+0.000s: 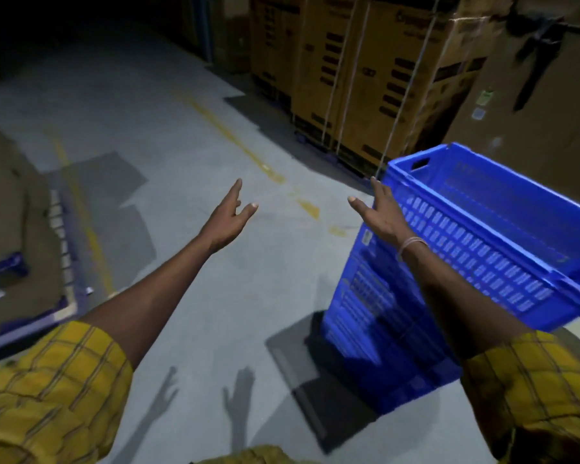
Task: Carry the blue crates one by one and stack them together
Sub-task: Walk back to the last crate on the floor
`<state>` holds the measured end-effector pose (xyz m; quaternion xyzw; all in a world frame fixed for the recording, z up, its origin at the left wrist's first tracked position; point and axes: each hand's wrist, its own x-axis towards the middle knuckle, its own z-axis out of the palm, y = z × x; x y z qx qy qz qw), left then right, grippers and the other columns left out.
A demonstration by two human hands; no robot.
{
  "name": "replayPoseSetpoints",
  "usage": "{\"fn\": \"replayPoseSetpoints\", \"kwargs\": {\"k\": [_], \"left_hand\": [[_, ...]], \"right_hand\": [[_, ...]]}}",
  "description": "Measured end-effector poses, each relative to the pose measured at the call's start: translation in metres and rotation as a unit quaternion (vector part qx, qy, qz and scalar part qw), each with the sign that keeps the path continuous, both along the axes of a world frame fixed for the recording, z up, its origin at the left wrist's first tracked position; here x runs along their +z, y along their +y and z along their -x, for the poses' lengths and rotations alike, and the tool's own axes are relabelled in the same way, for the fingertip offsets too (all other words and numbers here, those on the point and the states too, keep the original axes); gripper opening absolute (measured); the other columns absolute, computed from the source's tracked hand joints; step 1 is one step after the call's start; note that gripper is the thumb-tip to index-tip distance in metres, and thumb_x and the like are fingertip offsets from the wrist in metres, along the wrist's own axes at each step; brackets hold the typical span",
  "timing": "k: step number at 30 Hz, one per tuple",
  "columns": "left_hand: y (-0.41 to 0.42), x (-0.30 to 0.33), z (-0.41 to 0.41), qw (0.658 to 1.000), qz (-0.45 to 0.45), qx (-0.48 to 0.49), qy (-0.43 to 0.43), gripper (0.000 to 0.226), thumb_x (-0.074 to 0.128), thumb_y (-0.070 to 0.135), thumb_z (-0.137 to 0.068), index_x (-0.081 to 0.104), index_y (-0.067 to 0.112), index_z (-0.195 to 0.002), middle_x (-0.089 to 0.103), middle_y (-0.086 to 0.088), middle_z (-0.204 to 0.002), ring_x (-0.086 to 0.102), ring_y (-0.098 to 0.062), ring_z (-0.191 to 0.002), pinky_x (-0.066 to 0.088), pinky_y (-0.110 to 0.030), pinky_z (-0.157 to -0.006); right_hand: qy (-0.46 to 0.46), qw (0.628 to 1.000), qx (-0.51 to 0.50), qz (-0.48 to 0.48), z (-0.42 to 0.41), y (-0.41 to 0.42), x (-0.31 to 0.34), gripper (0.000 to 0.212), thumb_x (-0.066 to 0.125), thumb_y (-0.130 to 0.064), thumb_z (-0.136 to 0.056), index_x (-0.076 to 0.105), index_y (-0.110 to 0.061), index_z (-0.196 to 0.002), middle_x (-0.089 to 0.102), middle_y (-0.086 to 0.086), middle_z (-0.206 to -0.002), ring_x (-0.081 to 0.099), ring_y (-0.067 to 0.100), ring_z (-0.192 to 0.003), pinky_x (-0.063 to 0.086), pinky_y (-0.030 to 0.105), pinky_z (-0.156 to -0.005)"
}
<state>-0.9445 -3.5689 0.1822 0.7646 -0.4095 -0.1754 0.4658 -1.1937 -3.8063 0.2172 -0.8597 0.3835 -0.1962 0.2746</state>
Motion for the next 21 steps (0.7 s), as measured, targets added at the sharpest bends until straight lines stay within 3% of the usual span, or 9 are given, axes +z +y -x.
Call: {"fn": "replayPoseSetpoints", "kwargs": {"k": [5,8,12,16,19,21], "left_hand": [[0.112,-0.020,-0.028,0.996,0.012,0.077,0.047,0.077,0.056,0.053,-0.097,0.013,0.039,-0.159,0.021,0.011,-0.165,0.043,-0.011,-0.139,0.042,-0.046,-0.113],[0.188,-0.031,-0.041,0.990,0.017,0.124,0.064,0.077,0.057,0.048,-0.098,0.013,0.037,-0.160,0.020,0.007,-0.166,0.045,-0.013,-0.138,0.043,-0.046,-0.112],[0.297,-0.042,-0.051,0.976,0.030,0.189,0.104,0.081,0.061,0.051,-0.094,0.015,0.038,-0.159,0.034,0.007,-0.156,0.051,-0.016,-0.132,0.044,-0.050,-0.110],[0.407,-0.045,-0.048,0.961,0.040,0.247,0.119,0.090,0.062,0.063,-0.087,0.015,0.037,-0.159,0.041,0.005,-0.154,0.056,-0.018,-0.127,0.049,-0.048,-0.106],[0.482,-0.048,-0.037,0.951,0.057,0.280,0.115,0.077,0.058,0.046,-0.099,0.013,0.036,-0.159,0.039,0.013,-0.149,0.057,-0.014,-0.122,0.048,-0.036,-0.098],[0.533,-0.049,-0.028,0.942,0.061,0.309,0.114,0.075,0.057,0.041,-0.101,0.012,0.033,-0.160,0.042,0.009,-0.149,0.055,-0.013,-0.123,0.044,-0.032,-0.098]], "right_hand": [[0.005,0.997,0.063,-0.044,-0.061,0.067,-0.015,0.085,0.055,-0.058,-0.093,0.021,-0.013,-0.157,0.020,0.005,-0.164,0.021,0.021,-0.150,0.016,0.031,-0.119],[0.007,0.992,0.108,-0.058,-0.094,0.120,-0.023,0.086,0.054,-0.060,-0.093,0.020,-0.016,-0.158,0.019,0.004,-0.164,0.024,0.021,-0.150,0.019,0.034,-0.121],[0.012,0.985,0.156,-0.075,-0.134,0.204,-0.029,0.086,0.053,-0.062,-0.092,0.018,-0.018,-0.158,0.017,0.001,-0.164,0.023,0.020,-0.150,0.019,0.034,-0.120],[0.023,0.973,0.217,-0.073,-0.172,0.295,-0.032,0.085,0.053,-0.061,-0.093,0.019,-0.018,-0.158,0.017,0.001,-0.164,0.022,0.020,-0.150,0.017,0.031,-0.118],[0.027,0.965,0.250,-0.075,-0.200,0.362,-0.036,0.085,0.055,-0.059,-0.093,0.020,-0.017,-0.158,0.020,0.003,-0.163,0.026,0.022,-0.149,0.020,0.031,-0.118],[0.028,0.956,0.279,-0.083,-0.217,0.408,-0.042,0.085,0.055,-0.060,-0.092,0.021,-0.019,-0.158,0.021,0.004,-0.163,0.028,0.023,-0.148,0.023,0.034,-0.118]]}}
